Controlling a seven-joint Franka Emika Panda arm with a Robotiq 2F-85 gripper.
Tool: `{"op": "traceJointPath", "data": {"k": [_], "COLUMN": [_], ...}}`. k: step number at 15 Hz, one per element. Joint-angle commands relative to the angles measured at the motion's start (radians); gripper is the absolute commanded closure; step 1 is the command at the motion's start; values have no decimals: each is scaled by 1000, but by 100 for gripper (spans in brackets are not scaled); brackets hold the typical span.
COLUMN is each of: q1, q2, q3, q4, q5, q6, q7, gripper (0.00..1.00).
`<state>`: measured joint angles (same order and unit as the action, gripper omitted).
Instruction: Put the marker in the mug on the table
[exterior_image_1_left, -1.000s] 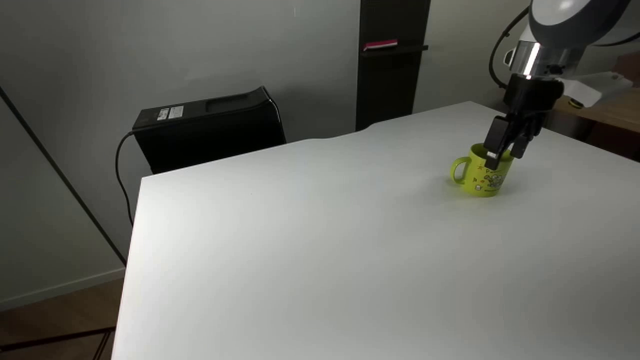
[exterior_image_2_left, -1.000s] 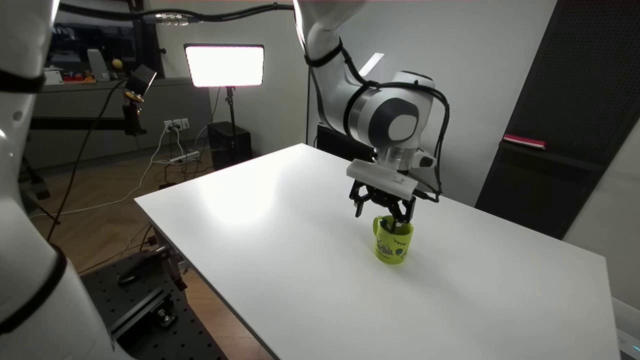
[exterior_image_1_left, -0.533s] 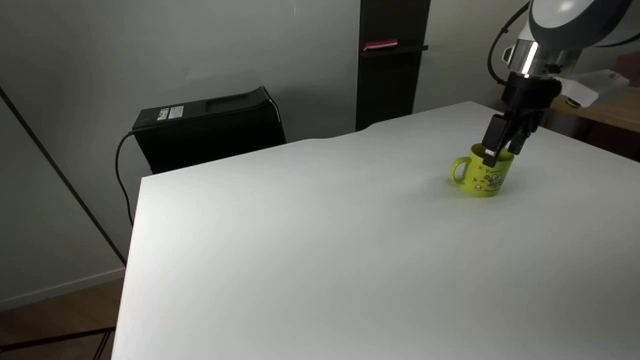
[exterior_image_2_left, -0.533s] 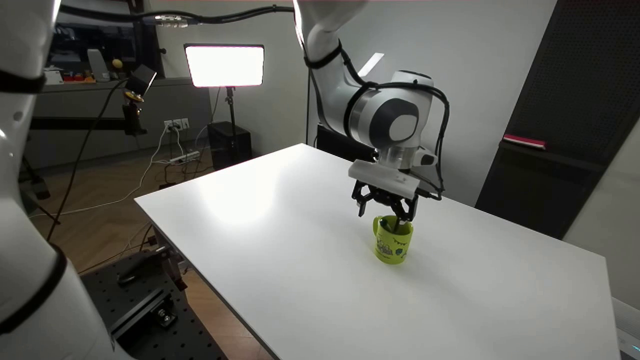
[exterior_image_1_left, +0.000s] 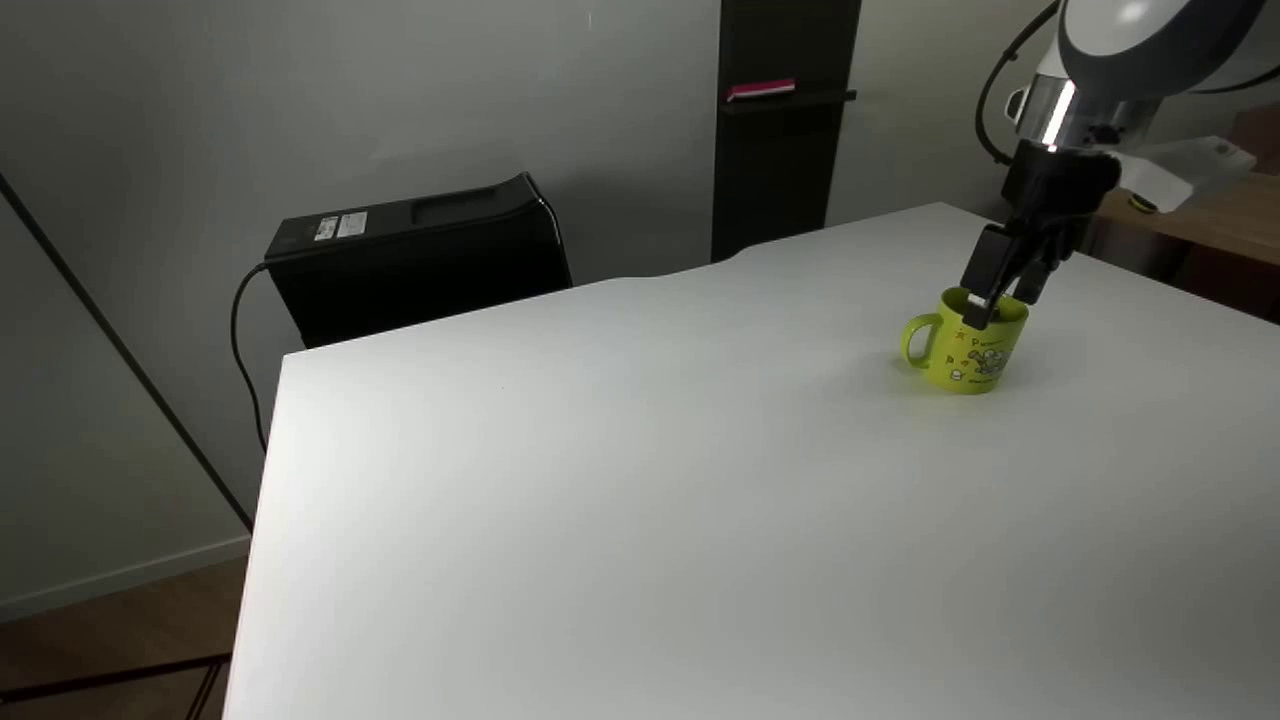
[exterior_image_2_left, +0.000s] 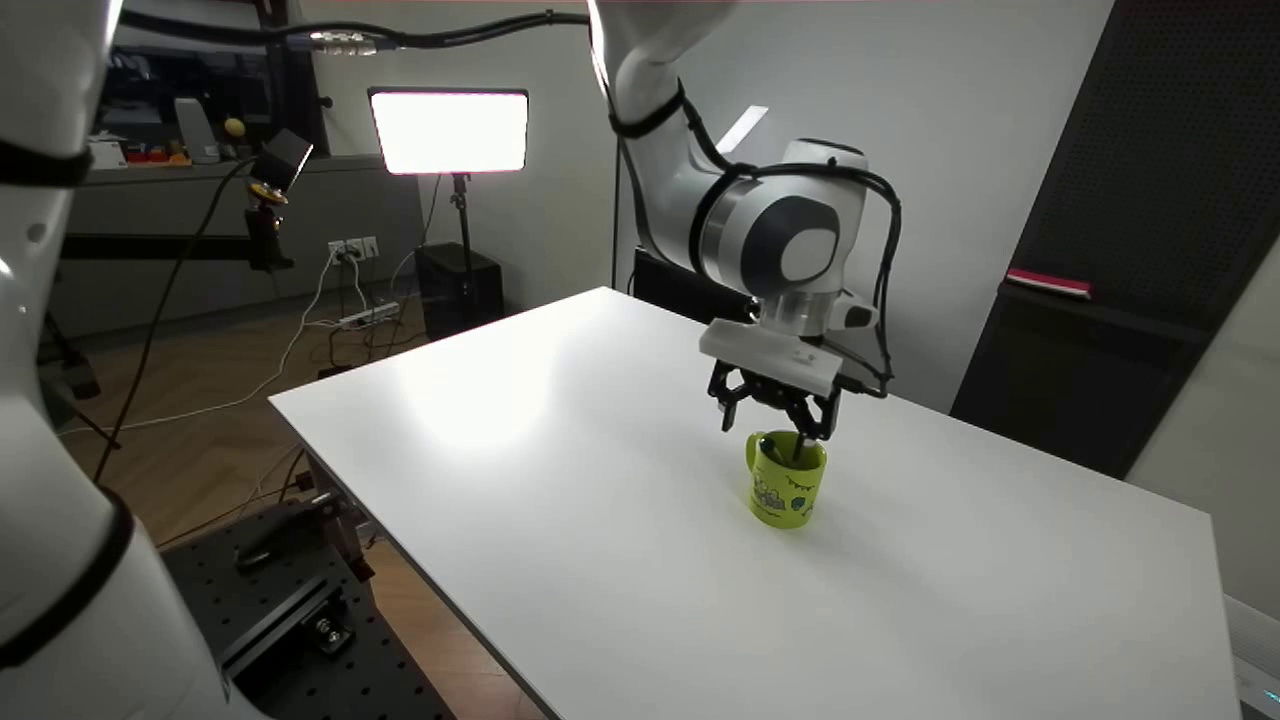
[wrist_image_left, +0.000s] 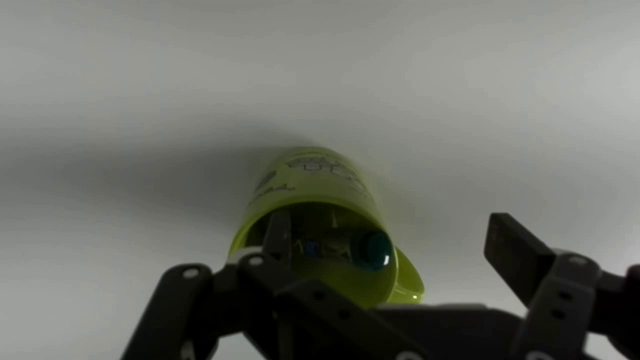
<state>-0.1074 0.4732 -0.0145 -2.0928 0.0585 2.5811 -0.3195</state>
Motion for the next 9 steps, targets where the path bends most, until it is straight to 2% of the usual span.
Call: {"op": "traceJointPath", "data": {"k": [1, 9], "q1": [-7, -10], "q2": [19, 41], "q3": [3, 5], "q4": [21, 26], "q5": [-19, -19], "q6": [11, 49], "q7": [37, 38], "gripper": [0, 0]}}
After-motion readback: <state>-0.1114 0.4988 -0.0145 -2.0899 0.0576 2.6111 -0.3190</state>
